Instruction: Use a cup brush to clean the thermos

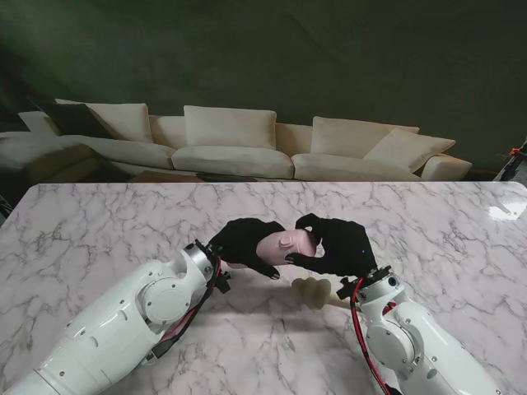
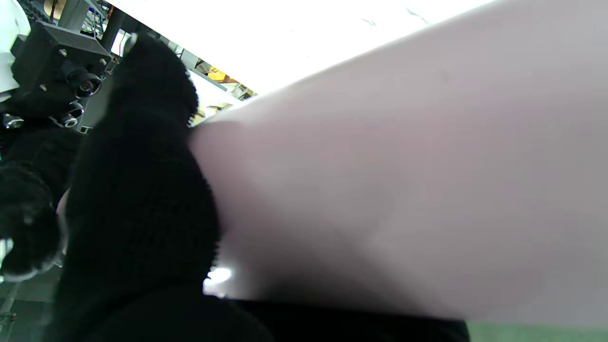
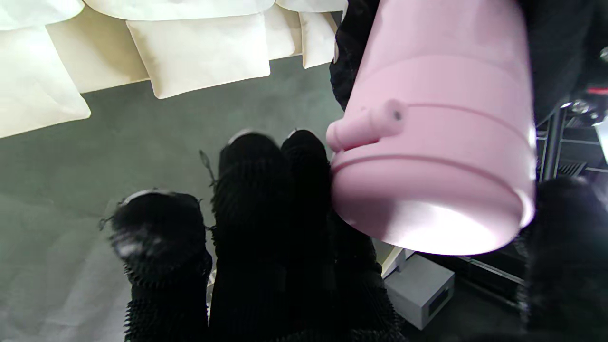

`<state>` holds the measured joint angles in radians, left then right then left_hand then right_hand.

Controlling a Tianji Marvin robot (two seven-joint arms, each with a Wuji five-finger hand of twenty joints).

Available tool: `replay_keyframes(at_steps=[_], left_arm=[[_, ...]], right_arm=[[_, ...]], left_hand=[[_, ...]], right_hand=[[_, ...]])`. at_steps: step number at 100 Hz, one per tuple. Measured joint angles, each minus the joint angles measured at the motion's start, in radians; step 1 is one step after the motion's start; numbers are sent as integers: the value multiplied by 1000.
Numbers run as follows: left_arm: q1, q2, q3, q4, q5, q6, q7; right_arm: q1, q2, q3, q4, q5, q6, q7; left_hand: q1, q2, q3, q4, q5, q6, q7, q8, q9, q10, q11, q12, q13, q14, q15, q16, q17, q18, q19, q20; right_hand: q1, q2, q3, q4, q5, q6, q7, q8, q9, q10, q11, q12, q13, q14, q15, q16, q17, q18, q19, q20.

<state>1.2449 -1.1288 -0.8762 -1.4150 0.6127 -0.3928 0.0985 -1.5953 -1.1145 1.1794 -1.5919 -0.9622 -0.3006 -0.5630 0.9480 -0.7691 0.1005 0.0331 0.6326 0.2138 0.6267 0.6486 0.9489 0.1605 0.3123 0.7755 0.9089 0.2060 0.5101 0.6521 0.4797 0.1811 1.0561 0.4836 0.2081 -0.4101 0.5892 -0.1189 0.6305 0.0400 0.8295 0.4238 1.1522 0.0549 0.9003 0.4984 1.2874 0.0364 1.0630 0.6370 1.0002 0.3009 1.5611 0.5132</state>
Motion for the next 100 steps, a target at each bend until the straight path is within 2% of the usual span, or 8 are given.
replay_keyframes(at_steps=[17, 34, 43, 53, 63, 70, 79, 100], left_arm=[[-1, 1, 1, 1, 0, 2, -5], [-1, 2, 4, 2, 0, 2, -7], [-1, 2, 6, 1, 0, 2, -7], [-1, 1, 6, 1, 0, 2, -8], [-1, 1, 6, 1, 0, 2, -6], [-1, 1, 5, 1, 1, 2, -3], [-1, 0, 5, 2, 2, 2, 5], [0, -9, 8, 9, 0, 9, 47]], right_arm=[[-1, -15, -6, -7, 45, 31, 34], [-2, -19, -19, -16, 59, 76, 41], [-11, -20, -19, -32, 53, 119, 45], [-36, -19, -4, -68, 13, 187, 73], [-60, -14, 12, -92, -49, 225, 78], [-70, -13, 22, -92, -40, 218, 64], [-88, -16, 40, -94, -15, 209, 25], [-135, -28, 84, -115, 33, 208, -1]], left_hand=[[0, 0, 0, 0, 0, 0, 0, 0, 0, 0, 0, 0, 0, 0, 1, 0, 0, 0, 0, 0], [0, 0, 0, 0, 0, 0, 0, 0, 0, 0, 0, 0, 0, 0, 1, 0, 0, 0, 1, 0], [0, 0, 0, 0, 0, 0, 0, 0, 0, 0, 0, 0, 0, 0, 1, 0, 0, 0, 1, 0], [0, 0, 0, 0, 0, 0, 0, 0, 0, 0, 0, 0, 0, 0, 1, 0, 0, 0, 1, 0], [0, 0, 0, 0, 0, 0, 0, 0, 0, 0, 0, 0, 0, 0, 1, 0, 0, 0, 1, 0], [0, 0, 0, 0, 0, 0, 0, 0, 0, 0, 0, 0, 0, 0, 1, 0, 0, 0, 1, 0], [0, 0, 0, 0, 0, 0, 0, 0, 0, 0, 0, 0, 0, 0, 1, 0, 0, 0, 1, 0], [0, 0, 0, 0, -5, 0, 0, -14, -1, 0, 0, 0, 0, 0, 1, 0, 0, 0, 1, 0]], right_hand=[[-28, 46, -20, 0, 110, 39, -7, -67, 166, 11, -21, -36, 16, 60, 172, 28, 76, 84, 63, -24], [-114, 229, -71, 7, 128, 42, -45, -123, 196, 18, -59, -58, 18, 92, 181, 28, 74, 120, 77, -34], [-207, 323, -140, 24, -42, 4, -101, -136, 51, 16, -68, -37, 11, 103, 87, -10, -6, 121, 77, -34], [-313, 363, -139, 35, -301, -40, -176, -137, -204, 19, -94, -39, -25, 131, -66, -67, -123, 119, 77, -11], [-336, 377, -139, 36, -477, -80, -240, -137, -477, 28, -175, -85, -211, 154, -223, -74, -243, 119, 24, 3], [-336, 381, -140, 36, -502, -89, -315, -133, -630, 27, -201, -126, -331, 154, -329, -83, -340, 121, -47, 27], [-336, 388, -141, 36, -513, -90, -388, -72, -756, 31, -214, -150, -448, 154, -417, -112, -450, 123, -136, 55], [-335, 388, -145, 36, -513, -90, -421, -44, -821, 33, -224, -159, -528, 147, -479, -136, -561, 124, -223, 60]])
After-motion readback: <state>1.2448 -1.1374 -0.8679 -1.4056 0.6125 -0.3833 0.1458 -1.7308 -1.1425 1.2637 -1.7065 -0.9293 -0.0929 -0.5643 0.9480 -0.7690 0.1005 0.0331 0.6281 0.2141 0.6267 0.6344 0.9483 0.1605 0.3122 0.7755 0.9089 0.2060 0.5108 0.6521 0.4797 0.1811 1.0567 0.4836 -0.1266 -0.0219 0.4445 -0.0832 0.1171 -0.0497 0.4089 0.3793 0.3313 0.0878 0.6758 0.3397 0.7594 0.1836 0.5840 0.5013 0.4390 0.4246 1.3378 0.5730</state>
